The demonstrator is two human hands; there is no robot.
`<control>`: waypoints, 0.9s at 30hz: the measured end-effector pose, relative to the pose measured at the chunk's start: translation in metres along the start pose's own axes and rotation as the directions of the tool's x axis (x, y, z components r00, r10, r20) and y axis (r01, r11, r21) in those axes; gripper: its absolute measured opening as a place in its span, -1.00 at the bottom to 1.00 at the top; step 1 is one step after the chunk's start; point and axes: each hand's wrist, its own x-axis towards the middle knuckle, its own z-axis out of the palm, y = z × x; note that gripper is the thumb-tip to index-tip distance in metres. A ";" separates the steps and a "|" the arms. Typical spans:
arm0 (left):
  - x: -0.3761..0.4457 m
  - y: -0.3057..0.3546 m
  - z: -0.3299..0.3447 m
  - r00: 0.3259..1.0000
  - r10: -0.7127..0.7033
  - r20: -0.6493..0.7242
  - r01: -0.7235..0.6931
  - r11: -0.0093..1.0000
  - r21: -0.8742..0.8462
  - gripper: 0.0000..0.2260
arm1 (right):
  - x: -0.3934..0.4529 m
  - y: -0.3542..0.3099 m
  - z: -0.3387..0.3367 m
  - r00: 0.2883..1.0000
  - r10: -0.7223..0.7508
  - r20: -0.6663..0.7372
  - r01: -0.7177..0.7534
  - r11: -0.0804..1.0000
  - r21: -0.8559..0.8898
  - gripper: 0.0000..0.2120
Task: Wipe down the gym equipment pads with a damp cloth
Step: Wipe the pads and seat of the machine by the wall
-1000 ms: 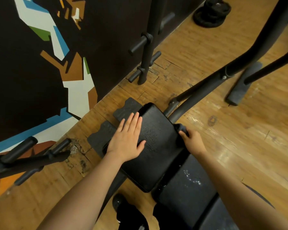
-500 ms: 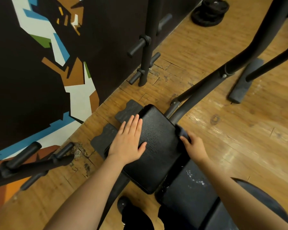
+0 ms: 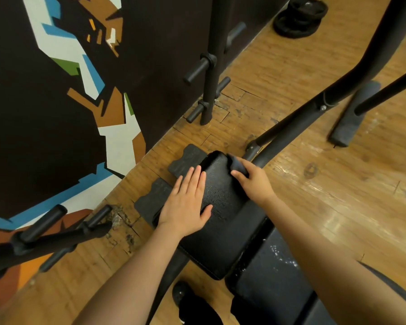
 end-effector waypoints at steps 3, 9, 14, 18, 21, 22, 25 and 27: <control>0.000 0.000 0.003 0.999 0.007 -0.044 -0.007 1.000 0.005 -0.30 | -0.025 0.023 -0.007 0.997 0.063 -0.046 -0.064 0.998 -0.026 -0.69; 0.001 -0.002 0.004 0.998 0.016 -0.055 -0.015 1.000 0.019 -0.30 | -0.027 0.022 -0.011 0.991 0.132 -0.021 -0.133 0.986 -0.103 -0.64; 0.001 0.000 0.001 1.000 0.009 -0.023 -0.008 1.000 0.025 -0.29 | 0.022 -0.028 0.012 0.999 0.043 0.022 -0.040 0.994 -0.102 -0.53; 0.001 0.000 0.002 1.000 0.006 -0.025 -0.006 1.000 0.004 -0.29 | 0.008 -0.013 0.009 0.999 0.006 -0.032 -0.006 1.000 -0.026 -0.64; 0.001 -0.001 0.003 1.000 0.010 -0.016 -0.010 1.000 -0.003 -0.29 | -0.021 0.015 0.000 0.987 0.080 -0.136 -0.082 0.997 -0.012 -0.75; 0.001 -0.001 0.004 1.000 0.009 -0.006 -0.009 1.000 0.002 -0.29 | -0.031 0.022 -0.001 0.982 0.104 -0.161 -0.105 0.994 -0.002 -0.81; 0.000 -0.002 0.005 1.000 0.005 -0.002 -0.005 1.000 0.015 -0.30 | -0.050 0.033 0.002 0.963 0.167 -0.212 -0.162 0.986 0.037 -0.89; -0.001 -0.001 0.004 1.000 0.002 -0.006 -0.002 1.000 0.003 -0.30 | -0.055 0.032 0.005 0.942 0.196 -0.271 -0.186 0.980 0.064 -0.86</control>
